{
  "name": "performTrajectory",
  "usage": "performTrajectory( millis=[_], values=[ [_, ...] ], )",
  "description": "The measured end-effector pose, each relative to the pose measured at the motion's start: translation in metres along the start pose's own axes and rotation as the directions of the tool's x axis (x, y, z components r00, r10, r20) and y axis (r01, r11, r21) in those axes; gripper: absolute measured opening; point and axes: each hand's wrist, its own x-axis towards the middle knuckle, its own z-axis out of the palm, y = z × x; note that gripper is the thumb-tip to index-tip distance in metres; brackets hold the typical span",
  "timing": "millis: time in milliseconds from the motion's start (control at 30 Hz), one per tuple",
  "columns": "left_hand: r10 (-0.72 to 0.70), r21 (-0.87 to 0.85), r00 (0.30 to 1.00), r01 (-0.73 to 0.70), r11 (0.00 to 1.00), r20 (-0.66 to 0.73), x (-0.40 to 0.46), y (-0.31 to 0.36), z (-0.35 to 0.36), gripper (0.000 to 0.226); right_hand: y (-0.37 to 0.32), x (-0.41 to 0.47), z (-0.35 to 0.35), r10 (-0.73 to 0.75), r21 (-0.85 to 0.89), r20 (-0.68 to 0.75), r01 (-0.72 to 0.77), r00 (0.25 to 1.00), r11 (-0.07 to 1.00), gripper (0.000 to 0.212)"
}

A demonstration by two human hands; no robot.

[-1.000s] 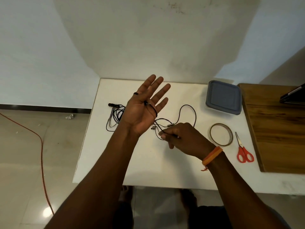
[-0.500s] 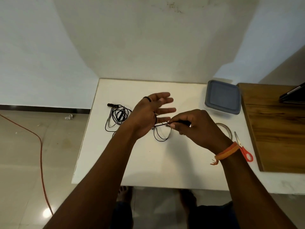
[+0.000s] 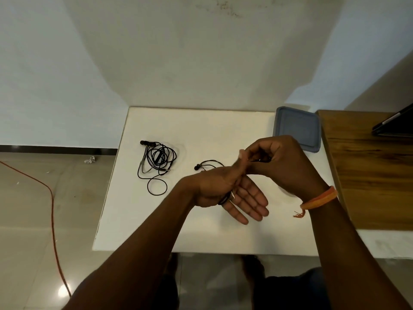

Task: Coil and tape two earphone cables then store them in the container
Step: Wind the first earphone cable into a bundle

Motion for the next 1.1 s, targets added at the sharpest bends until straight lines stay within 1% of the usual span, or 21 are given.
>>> performTrajectory(
  millis=[67, 167, 267, 367, 433, 467, 500, 533, 567, 600, 633, 667, 767, 900, 933, 1000, 1033, 1100],
  values=[
    [-0.004, 0.0, 0.996, 0.004, 1.0, 0.094, -0.003, 0.001, 0.001, 0.091, 0.002, 0.0, -0.001, 0.012, 0.096, 0.012, -0.013, 1.0, 0.995, 0.016],
    [0.025, -0.039, 0.976, -0.017, 0.999, 0.217, -0.01, 0.003, -0.001, 0.063, 0.004, 0.001, -0.001, 0.05, 0.176, 0.078, -0.063, 0.996, 0.982, 0.018],
    [0.109, -0.151, 0.935, -0.061, 0.987, 0.336, -0.013, 0.006, -0.001, 0.058, 0.01, 0.002, 0.004, 0.072, 0.298, 0.152, -0.115, 0.986, 0.948, 0.02],
    [0.248, -0.278, 0.865, -0.132, 0.951, 0.437, -0.013, 0.007, 0.0, 0.057, 0.01, 0.0, 0.009, 0.064, 0.425, 0.182, -0.137, 0.981, 0.895, 0.015],
    [0.356, -0.363, 0.832, -0.203, 0.909, 0.426, -0.01, 0.006, 0.001, 0.054, 0.011, 0.0, 0.013, 0.087, 0.503, 0.174, -0.164, 0.981, 0.848, 0.01],
    [0.419, -0.404, 0.826, -0.26, 0.877, 0.377, -0.008, 0.006, 0.001, 0.052, 0.012, 0.001, 0.015, 0.108, 0.541, 0.193, -0.198, 0.975, 0.818, 0.007],
    [0.489, -0.451, 0.818, -0.329, 0.83, 0.304, -0.006, 0.006, 0.0, 0.051, 0.014, 0.002, 0.018, 0.124, 0.587, 0.229, -0.239, 0.965, 0.774, 0.009],
    [0.556, -0.5, 0.803, -0.398, 0.769, 0.216, -0.005, 0.008, 0.0, 0.052, 0.017, 0.004, 0.023, 0.14, 0.576, 0.247, -0.261, 0.959, 0.774, 0.017],
    [0.606, -0.546, 0.786, -0.458, 0.702, 0.12, -0.004, 0.01, -0.002, 0.052, 0.021, 0.006, 0.029, 0.169, 0.495, 0.231, -0.266, 0.958, 0.827, 0.022],
    [0.636, -0.578, 0.772, -0.511, 0.636, 0.018, -0.005, 0.012, -0.003, 0.052, 0.024, 0.008, 0.034, 0.203, 0.354, 0.193, -0.261, 0.96, 0.898, 0.022],
    [0.646, -0.587, 0.759, -0.562, 0.582, -0.086, -0.006, 0.014, -0.006, 0.052, 0.025, 0.009, 0.038, 0.228, 0.233, 0.175, -0.265, 0.958, 0.936, 0.02],
    [0.643, -0.574, 0.744, -0.612, 0.544, -0.182, -0.008, 0.016, -0.01, 0.052, 0.024, 0.008, 0.042, 0.245, 0.179, 0.184, -0.278, 0.952, 0.944, 0.021],
    [0.612, -0.496, 0.675, -0.729, 0.471, -0.412, -0.016, 0.019, -0.023, 0.051, 0.017, 0.003, 0.049, 0.27, 0.165, 0.289, -0.325, 0.919, 0.931, 0.022],
    [0.478, -0.399, 0.543, -0.837, 0.374, -0.69, -0.029, 0.02, -0.042, 0.049, 0.017, 0.004, 0.051, 0.283, 0.117, 0.34, -0.339, 0.897, 0.934, 0.02],
    [0.439, -0.37, 0.507, -0.855, 0.364, -0.742, -0.031, 0.019, -0.047, 0.047, 0.017, 0.004, 0.052, 0.285, 0.119, 0.35, -0.344, 0.892, 0.931, 0.019],
    [0.367, -0.303, 0.444, -0.873, 0.382, -0.818, -0.033, 0.017, -0.051, 0.04, 0.014, 0.003, 0.051, 0.283, 0.121, 0.369, -0.347, 0.885, 0.93, 0.018],
    [0.339, -0.265, 0.415, -0.873, 0.409, -0.844, -0.033, 0.017, -0.051, 0.038, 0.012, 0.002, 0.05, 0.28, 0.113, 0.378, -0.344, 0.882, 0.932, 0.017],
    [0.313, -0.174, 0.363, -0.849, 0.498, -0.878, -0.029, 0.017, -0.048, 0.035, 0.01, 0.003, 0.046, 0.278, 0.086, 0.388, -0.335, 0.879, 0.938, 0.017]
  ],
)
